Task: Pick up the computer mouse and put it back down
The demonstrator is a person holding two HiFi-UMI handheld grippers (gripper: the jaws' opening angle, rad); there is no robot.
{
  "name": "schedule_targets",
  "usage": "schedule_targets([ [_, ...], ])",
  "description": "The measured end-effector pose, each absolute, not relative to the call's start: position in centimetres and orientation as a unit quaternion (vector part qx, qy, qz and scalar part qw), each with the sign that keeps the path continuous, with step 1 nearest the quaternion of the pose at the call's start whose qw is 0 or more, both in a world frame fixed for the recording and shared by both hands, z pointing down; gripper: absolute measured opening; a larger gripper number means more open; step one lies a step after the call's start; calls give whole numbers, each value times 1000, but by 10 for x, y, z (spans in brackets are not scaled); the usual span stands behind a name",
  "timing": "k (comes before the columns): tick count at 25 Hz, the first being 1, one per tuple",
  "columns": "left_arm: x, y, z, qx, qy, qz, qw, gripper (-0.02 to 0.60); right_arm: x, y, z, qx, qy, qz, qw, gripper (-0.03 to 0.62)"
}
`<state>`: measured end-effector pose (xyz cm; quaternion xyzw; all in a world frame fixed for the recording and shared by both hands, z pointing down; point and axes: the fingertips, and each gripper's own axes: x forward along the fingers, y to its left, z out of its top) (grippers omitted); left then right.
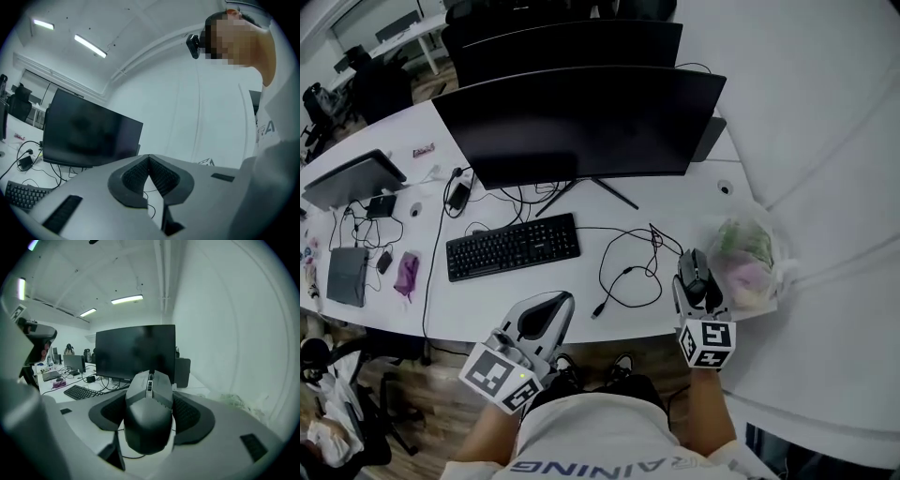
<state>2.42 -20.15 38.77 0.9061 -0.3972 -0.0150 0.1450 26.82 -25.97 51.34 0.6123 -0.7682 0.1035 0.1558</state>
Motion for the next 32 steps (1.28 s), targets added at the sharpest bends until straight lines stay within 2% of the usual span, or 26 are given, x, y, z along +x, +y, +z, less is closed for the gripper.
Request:
schedule_targets([
  [17,-7,-216,332,910,-402,-70,70,5,241,-241,343,606,-792,-31,61,302],
  [32,-7,-216,319,915,-395,-72,49,5,236,-241,314,601,-796,-60,38,302],
])
